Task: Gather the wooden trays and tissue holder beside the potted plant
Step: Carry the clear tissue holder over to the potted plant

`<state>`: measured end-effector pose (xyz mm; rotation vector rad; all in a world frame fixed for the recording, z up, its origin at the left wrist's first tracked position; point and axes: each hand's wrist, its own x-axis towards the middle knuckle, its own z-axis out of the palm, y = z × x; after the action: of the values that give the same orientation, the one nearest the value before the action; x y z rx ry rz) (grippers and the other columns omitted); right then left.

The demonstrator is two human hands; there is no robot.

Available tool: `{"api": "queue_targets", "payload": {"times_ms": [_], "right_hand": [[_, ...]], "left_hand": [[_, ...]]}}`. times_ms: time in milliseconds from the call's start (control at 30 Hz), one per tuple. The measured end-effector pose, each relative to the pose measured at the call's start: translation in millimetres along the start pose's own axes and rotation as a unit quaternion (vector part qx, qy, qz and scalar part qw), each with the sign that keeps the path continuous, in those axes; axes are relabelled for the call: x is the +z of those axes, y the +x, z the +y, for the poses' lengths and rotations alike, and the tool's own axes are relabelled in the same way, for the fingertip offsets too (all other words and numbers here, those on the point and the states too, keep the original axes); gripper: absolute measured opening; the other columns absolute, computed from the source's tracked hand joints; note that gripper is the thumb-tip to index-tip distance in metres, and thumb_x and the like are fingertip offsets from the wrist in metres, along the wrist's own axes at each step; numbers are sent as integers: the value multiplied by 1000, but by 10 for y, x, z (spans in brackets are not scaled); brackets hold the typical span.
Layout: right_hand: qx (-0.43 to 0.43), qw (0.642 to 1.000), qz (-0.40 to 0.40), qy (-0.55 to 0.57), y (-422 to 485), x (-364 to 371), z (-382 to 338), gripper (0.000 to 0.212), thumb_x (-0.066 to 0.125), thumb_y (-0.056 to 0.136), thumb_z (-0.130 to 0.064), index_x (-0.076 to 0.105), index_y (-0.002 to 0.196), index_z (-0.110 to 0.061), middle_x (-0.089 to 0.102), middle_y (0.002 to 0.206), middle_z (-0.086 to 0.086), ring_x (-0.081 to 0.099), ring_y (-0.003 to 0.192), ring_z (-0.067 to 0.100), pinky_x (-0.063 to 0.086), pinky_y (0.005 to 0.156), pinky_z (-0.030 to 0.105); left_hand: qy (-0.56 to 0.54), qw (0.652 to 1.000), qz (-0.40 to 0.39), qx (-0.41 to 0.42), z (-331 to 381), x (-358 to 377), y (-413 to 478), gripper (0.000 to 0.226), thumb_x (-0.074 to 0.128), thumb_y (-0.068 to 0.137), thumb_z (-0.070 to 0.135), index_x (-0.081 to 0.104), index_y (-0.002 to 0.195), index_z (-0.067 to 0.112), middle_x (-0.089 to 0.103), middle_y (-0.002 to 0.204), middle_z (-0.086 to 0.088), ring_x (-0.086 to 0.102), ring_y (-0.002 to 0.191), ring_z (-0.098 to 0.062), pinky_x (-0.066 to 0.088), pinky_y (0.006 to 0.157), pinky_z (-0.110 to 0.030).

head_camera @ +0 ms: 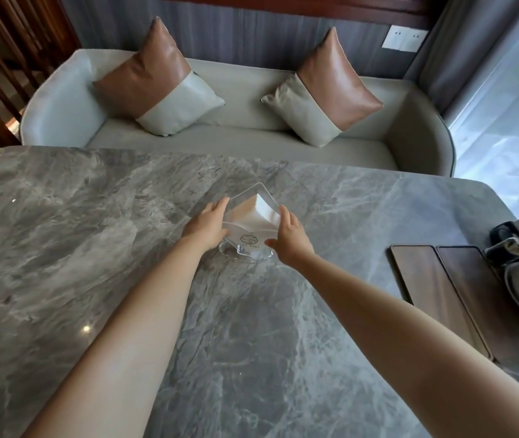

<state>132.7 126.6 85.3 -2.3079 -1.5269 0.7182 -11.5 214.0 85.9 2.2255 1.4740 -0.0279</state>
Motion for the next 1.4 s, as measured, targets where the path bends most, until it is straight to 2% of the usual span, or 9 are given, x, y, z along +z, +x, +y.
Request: {"api": "queue_targets", "payload": {"times_ms": [267,500,700,967,1067,1400], "right_hand": [[12,999,26,16,-96,65,48,65,55,90,-12,18,143,-6,27,147,14,32,132,33,34,106,38],[25,1000,10,7,-401,-5,191,66,63,85,-19,25,137,-7,36,140,16,40,125,35,40,98,42],[42,998,32,30,-748,-190,479,69,65,84,-21,25,137,-6,36,139,15,39,125,33,39,99,40],[83,990,107,40,-1309,-794,1223,66,65,83,-26,28,134,-5,39,133,14,40,122,32,41,96,42],[115,983,135,37,-1587,-1096,1640,65,65,83,-28,30,131,-5,41,131,15,41,120,32,41,94,42],[260,940,210,63,-2667,-1754,3177,60,67,82,-27,33,128,-8,43,128,14,43,118,29,40,96,38]], "left_hand": [[-19,1000,-1,0,12,-6,-81,67,68,85,21,31,141,16,38,144,-15,43,129,-34,40,100,-44],[-25,998,-49,20,112,10,-281,64,75,78,20,40,131,16,46,138,-14,51,118,-32,43,97,-42],[-12,996,-73,59,481,46,-436,65,76,78,22,39,132,17,45,139,-12,50,120,-31,42,100,-42],[10,984,-79,157,1587,175,-513,68,80,73,22,42,130,16,48,136,-14,50,119,-28,42,99,-38],[19,975,-95,201,2185,307,-577,68,79,73,21,43,130,14,50,134,-14,50,118,-29,43,94,-35],[46,917,-147,367,4161,1217,-970,66,81,71,18,46,127,11,53,129,-17,56,113,-30,45,95,-35]]}}
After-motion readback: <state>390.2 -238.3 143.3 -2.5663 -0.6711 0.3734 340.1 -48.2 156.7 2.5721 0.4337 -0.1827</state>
